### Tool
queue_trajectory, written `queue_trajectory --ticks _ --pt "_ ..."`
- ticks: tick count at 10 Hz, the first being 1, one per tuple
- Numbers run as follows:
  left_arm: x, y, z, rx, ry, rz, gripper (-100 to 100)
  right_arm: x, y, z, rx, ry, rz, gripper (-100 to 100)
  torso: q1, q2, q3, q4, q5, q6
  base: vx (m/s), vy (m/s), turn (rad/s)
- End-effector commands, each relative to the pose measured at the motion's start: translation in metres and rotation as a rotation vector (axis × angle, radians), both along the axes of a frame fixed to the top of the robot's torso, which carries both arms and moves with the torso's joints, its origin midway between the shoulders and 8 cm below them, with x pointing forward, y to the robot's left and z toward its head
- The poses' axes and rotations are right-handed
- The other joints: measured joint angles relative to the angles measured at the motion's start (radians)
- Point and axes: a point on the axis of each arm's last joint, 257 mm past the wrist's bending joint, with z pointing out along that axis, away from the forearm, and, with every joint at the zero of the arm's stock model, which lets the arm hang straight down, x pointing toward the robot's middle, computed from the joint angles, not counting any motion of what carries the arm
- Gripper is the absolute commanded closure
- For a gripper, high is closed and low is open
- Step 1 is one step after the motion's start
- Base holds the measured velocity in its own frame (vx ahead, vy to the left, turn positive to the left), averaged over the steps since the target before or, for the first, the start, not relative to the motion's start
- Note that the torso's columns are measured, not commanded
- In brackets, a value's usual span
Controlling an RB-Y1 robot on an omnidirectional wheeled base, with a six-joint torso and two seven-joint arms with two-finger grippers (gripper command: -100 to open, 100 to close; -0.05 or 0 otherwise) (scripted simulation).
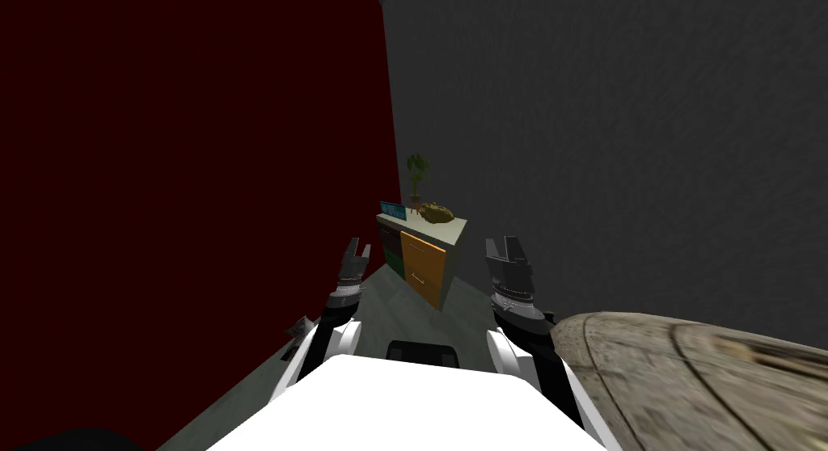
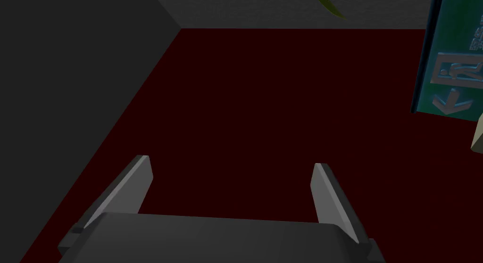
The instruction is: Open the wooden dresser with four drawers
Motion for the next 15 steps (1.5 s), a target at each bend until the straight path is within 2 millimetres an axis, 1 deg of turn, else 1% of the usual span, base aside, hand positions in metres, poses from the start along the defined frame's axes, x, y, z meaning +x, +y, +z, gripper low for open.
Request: queue_trajectory --ticks 1,3,9,10,11,12,13,14,15 --pt "0.0 0.0 0.0 0.0 0.0 0.0 0 0.0 0.0 0.0 0.0 0.0 0.0 0 0.0 0.04 -0.082 0.041 0.0 0.0 0.0 0.0 0.0" --pt "0.0 0.0 0.0 0.0 0.0 0.0 0 0.0 0.0 0.0 0.0 0.0 0.0 0 0.0 0.175 -0.351 0.176 0.0 0.0 0.0 0.0 0.0" --pt "0.0 0.0 0.0 0.0 0.0 0.0 0 0.0 0.0 0.0 0.0 0.0 0.0 0 0.0 0.618 -1.234 0.617 0.0 0.0 0.0 0.0 0.0" --pt "0.003 -0.005 -0.006 0.034 0.018 -0.021 -100 0.0 0.0 0.0 0.0 0.0 0.0 0 0.0 0.691 -1.382 0.691 0.0 0.0 0.025 -0.005 -0.054" --pt "0.005 -0.008 -0.009 0.047 0.027 -0.029 -100 0.0 0.0 0.0 0.0 0.0 0.0 0 0.0 0.724 -1.452 0.724 0.0 0.0 0.034 -0.011 -0.058" --pt "0.01 -0.013 -0.018 0.068 0.05 -0.042 -100 0.0 0.0 0.0 0.0 0.0 0.0 0 0.0 0.733 -1.471 0.734 0.0 0.0 0.046 -0.02 -0.103" --pt "0.016 -0.017 -0.027 0.083 0.074 -0.053 -100 0.0 0.0 0.0 0.0 0.0 0.0 0 -0.001 0.735 -1.476 0.736 0.0 0.0 0.071 -0.023 -0.124" --pt "0.019 -0.019 -0.033 0.089 0.087 -0.057 -100 0.0 0.0 0.0 0.0 0.0 0.0 0 -0.001 0.736 -1.477 0.737 0.0 0.0 0.077 -0.022 -0.099" --pt "0.026 -0.024 -0.043 0.1 0.113 -0.066 -100 0.0 0.0 0.0 0.0 0.0 0.0 0 0.0 0.737 -1.477 0.737 0.0 0.0 0.088 -0.008 -0.126"
